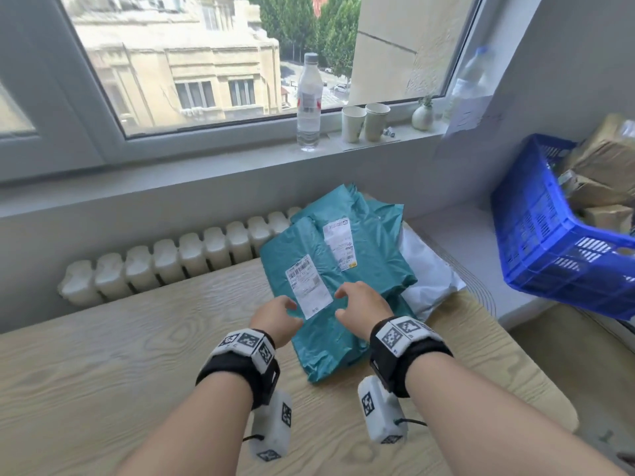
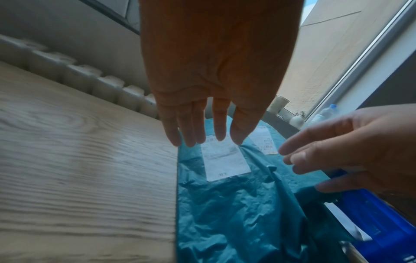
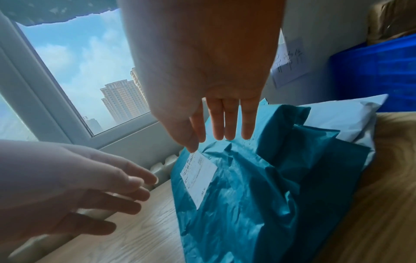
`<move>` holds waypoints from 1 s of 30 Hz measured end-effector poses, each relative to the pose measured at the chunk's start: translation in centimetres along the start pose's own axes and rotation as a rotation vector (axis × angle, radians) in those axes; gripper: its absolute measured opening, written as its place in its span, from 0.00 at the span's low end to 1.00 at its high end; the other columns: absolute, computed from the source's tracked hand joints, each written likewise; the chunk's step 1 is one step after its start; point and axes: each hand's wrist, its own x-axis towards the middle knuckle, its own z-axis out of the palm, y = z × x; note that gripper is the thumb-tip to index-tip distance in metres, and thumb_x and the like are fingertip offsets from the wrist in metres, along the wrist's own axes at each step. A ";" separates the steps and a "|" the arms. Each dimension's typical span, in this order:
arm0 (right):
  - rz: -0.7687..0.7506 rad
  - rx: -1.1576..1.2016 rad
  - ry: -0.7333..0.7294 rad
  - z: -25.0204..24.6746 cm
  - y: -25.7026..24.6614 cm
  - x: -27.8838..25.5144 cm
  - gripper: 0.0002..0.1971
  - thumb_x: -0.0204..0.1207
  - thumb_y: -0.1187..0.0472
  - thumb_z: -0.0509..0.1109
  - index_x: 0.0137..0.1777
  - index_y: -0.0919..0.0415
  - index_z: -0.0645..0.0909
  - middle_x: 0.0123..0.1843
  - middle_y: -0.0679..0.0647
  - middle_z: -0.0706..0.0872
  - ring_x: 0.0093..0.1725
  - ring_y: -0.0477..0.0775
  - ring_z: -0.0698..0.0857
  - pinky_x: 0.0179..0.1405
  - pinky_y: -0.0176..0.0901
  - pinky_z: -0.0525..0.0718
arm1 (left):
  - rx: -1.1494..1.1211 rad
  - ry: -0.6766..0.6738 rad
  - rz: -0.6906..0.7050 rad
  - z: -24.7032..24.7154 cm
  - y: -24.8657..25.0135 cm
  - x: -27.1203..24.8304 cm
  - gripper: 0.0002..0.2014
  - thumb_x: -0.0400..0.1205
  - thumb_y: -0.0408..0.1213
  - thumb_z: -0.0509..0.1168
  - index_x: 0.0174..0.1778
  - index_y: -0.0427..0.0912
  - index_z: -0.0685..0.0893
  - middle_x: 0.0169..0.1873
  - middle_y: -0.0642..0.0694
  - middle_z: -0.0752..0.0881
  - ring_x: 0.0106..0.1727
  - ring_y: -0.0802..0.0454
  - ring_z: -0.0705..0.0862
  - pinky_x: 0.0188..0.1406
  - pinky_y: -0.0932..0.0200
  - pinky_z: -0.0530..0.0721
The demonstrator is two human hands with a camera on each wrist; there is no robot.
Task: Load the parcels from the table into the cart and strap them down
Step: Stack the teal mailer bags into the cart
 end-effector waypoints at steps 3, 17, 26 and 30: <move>-0.028 0.029 0.000 0.0 1.0 2.1 0.21 0.79 0.59 0.66 0.72 0.55 0.74 0.71 0.56 0.74 0.69 0.58 0.76 0.67 0.48 0.74 | -0.024 -0.004 -0.031 0.8 1.3 1.8 0.21 0.80 0.40 0.67 0.70 0.44 0.78 0.66 0.42 0.81 0.65 0.47 0.81 0.61 0.58 0.77; 0.027 0.354 -0.069 0.9 3.2 8.7 0.27 0.73 0.60 0.71 0.74 0.56 0.72 0.68 0.56 0.82 0.66 0.57 0.82 0.67 0.47 0.78 | -0.251 -0.107 -0.284 4.9 2.0 7.1 0.28 0.74 0.41 0.71 0.69 0.37 0.73 0.61 0.37 0.83 0.62 0.38 0.84 0.62 0.46 0.83; 0.063 0.524 -0.114 2.3 2.9 10.8 0.29 0.72 0.50 0.76 0.70 0.59 0.75 0.66 0.55 0.84 0.64 0.57 0.83 0.67 0.52 0.79 | -0.331 -0.233 -0.377 4.2 1.1 6.7 0.35 0.81 0.38 0.70 0.82 0.42 0.61 0.74 0.43 0.74 0.70 0.48 0.77 0.54 0.60 0.75; 0.046 0.611 -0.131 3.4 2.3 10.8 0.20 0.73 0.54 0.77 0.62 0.60 0.81 0.60 0.56 0.87 0.60 0.58 0.85 0.62 0.48 0.82 | -0.405 -0.273 -0.367 4.3 0.7 5.6 0.28 0.84 0.27 0.63 0.81 0.38 0.64 0.74 0.40 0.75 0.67 0.47 0.78 0.46 0.67 0.76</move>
